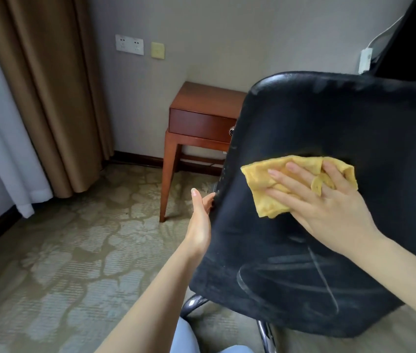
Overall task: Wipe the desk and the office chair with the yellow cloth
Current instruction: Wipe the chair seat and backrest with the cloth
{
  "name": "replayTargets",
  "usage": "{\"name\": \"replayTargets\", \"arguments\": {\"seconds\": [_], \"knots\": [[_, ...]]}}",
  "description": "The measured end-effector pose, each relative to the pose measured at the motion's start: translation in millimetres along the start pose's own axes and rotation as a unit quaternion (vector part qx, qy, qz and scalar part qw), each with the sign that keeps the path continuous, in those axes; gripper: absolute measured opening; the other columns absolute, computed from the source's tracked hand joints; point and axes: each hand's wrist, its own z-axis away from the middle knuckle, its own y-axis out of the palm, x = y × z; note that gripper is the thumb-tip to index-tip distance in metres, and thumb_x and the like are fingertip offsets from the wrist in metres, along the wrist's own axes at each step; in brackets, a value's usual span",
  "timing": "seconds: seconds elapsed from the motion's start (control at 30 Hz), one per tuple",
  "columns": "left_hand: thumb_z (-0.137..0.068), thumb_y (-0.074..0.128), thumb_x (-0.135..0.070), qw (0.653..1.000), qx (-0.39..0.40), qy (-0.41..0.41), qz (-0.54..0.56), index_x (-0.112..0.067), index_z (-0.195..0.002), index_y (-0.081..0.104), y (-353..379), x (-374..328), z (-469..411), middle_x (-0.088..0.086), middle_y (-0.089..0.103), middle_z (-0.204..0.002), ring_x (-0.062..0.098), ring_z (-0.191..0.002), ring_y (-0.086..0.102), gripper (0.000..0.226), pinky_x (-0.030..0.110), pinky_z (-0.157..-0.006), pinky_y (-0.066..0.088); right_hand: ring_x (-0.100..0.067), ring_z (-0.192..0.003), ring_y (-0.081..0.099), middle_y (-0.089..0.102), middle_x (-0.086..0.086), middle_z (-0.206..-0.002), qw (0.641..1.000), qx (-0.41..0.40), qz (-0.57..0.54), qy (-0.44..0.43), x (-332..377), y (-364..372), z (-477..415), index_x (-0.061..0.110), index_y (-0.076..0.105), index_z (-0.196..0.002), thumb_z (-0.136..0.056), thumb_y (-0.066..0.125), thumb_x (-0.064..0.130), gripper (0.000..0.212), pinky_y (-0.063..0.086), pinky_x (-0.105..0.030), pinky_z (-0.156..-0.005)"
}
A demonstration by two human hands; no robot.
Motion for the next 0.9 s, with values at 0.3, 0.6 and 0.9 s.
{"name": "replayTargets", "arguments": {"seconds": [0.3,0.6,0.9], "knots": [[-0.095,0.009,-0.060,0.999,-0.024,0.009,0.040,-0.022,-0.140,0.040,-11,13,-7,-0.004,0.055,-0.134,0.001,-0.112,0.052,0.066,0.007,-0.082,0.035,-0.026,-0.141,0.026,0.033,-0.004,-0.152,0.995,-0.013,0.040,0.087,15,-12,-92,0.024,0.045,-0.140,-0.096,0.045,0.039,0.046,0.006,-0.054,-0.110],[-0.097,0.010,-0.059,0.992,-0.060,0.030,0.104,-0.024,-0.132,0.049,-32,34,-20,-0.003,0.069,-0.115,0.007,-0.117,0.056,0.063,0.033,-0.106,0.028,-0.027,-0.128,0.048,0.058,-0.013,-0.131,0.995,0.087,0.014,0.046,76,22,-94,0.014,0.067,-0.114,-0.088,0.059,0.035,0.035,0.005,-0.044,-0.114],[-0.100,0.011,-0.053,0.990,-0.113,0.055,0.059,-0.033,-0.121,0.053,-37,22,-14,-0.015,0.062,-0.120,-0.002,-0.115,0.050,0.050,0.032,-0.107,0.025,-0.023,-0.145,0.012,0.001,-0.012,-0.157,0.964,0.189,-0.186,-0.002,127,37,-55,0.007,0.016,-0.150,-0.096,0.022,0.007,0.054,0.024,-0.037,-0.116]]}}
